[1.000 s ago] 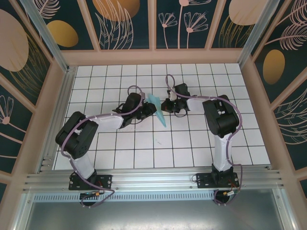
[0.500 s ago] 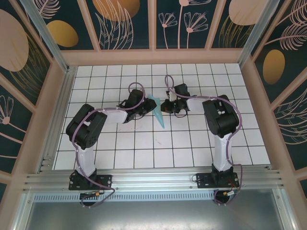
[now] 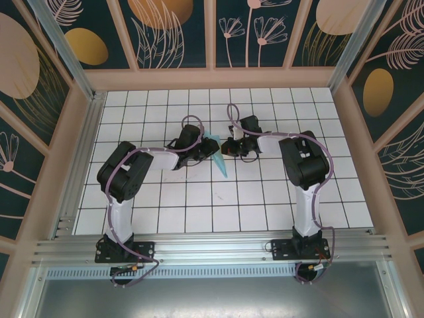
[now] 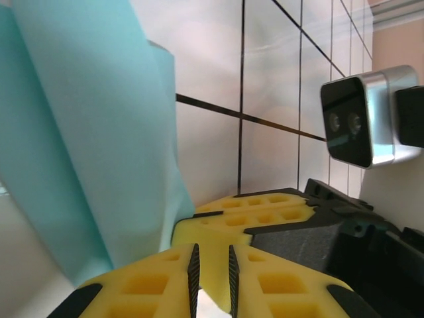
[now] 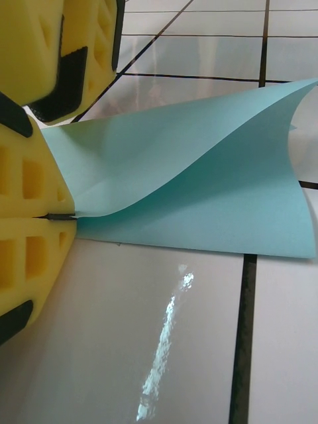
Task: Fold a paper plane with a square sheet of paper (pick it up from the middle)
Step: Fold the wing for the fifth time at the center of the table.
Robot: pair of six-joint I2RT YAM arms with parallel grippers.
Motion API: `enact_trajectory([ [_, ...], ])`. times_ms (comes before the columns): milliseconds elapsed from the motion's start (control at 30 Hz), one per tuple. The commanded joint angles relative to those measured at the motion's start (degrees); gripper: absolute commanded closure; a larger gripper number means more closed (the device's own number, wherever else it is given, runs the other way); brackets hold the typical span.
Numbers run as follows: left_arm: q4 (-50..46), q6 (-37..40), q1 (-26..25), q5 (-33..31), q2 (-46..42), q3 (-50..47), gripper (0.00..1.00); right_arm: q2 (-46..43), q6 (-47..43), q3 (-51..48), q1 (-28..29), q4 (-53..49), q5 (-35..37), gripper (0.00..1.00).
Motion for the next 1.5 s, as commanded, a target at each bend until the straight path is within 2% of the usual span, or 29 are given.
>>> enact_trajectory([
  [0,1.8,0.0,0.0,0.6,1.5,1.9,0.78,2.0,-1.7,1.3,0.7,-2.5,0.0,0.97],
  [167,-4.7,0.9,0.1,-4.6,2.6,4.3,0.78,2.3,-1.7,1.6,0.8,-2.8,0.3,0.96],
  [333,-7.7,0.4,0.1,-7.2,2.8,4.4,0.80,2.3,-1.8,1.6,0.8,-3.1,0.5,0.96],
  [633,-8.3,-0.3,0.1,-7.1,2.6,3.9,0.81,2.6,-2.2,2.0,1.0,-3.5,0.8,0.96],
  [1100,-9.7,-2.1,0.1,-8.0,2.6,2.5,0.81,2.5,-0.8,3.6,1.3,-4.3,-0.1,0.88],
  [1300,-9.9,-3.2,0.2,-8.5,2.9,1.6,0.82,-0.5,3.2,3.1,0.3,-2.1,-2.1,0.80],
  [1467,-10.3,-4.1,0.1,-9.3,3.0,1.8,0.83,-6.5,5.7,-3.3,-1.0,1.9,-2.0,0.77],
])
